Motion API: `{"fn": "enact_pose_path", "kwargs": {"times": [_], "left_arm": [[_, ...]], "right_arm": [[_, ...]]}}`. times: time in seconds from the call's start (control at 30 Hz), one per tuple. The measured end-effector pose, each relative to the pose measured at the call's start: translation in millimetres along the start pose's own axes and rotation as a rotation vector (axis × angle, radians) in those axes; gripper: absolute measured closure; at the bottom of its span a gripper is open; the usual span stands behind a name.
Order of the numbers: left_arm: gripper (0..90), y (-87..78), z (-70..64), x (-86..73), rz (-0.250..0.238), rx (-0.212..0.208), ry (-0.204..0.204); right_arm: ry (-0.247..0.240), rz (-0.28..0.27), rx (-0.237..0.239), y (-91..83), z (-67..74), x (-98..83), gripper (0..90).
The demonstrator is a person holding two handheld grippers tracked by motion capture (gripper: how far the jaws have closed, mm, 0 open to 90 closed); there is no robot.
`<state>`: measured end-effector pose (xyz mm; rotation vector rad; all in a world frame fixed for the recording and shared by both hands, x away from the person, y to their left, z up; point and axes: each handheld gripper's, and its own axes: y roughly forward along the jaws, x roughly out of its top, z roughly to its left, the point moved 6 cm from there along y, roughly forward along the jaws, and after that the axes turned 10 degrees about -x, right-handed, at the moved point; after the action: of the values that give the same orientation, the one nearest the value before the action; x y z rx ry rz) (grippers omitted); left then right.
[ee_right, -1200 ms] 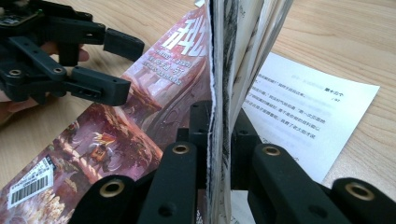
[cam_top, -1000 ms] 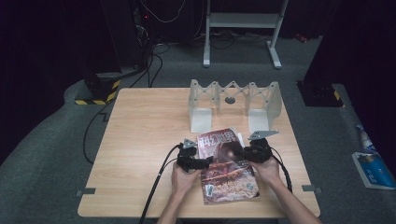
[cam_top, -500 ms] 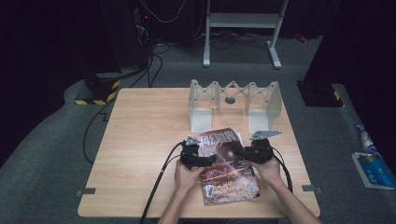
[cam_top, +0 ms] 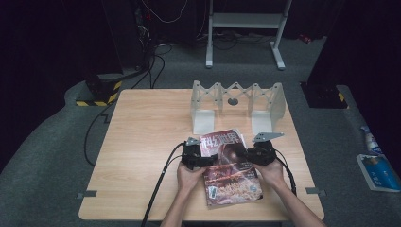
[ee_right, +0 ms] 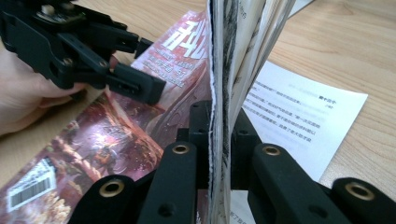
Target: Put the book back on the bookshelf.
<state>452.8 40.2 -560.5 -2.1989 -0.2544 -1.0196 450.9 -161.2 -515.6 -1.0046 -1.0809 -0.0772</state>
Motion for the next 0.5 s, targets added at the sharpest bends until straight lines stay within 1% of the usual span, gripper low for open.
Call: {"fn": "enact_pose_path", "kwargs": {"times": [0.07,0.17,0.27,0.4,0.5], "left_arm": [[32.6,-1.3,1.3,-0.8,-0.002,0.014,0.009],[43.9,-1.2,0.5,-2.7,-0.003,-0.008,0.011],[50.7,-1.1,0.0,-3.6,0.002,-0.007,0.016],[54.7,-2.1,0.9,-3.9,0.001,-0.013,0.002],[56.8,-2.2,0.9,-4.0,0.007,-0.007,0.008]], "right_arm": [[-0.006,0.009,-0.010,3.0,-0.6,-1.1,83.3],[-0.004,0.026,-0.023,8.9,-1.9,-3.6,83.3],[-0.007,0.040,-0.031,14.3,-3.2,-5.5,83.2],[-0.014,0.046,-0.037,17.4,-4.1,-6.9,82.9],[-0.015,0.055,-0.050,19.5,-4.2,-8.4,82.2]]}}
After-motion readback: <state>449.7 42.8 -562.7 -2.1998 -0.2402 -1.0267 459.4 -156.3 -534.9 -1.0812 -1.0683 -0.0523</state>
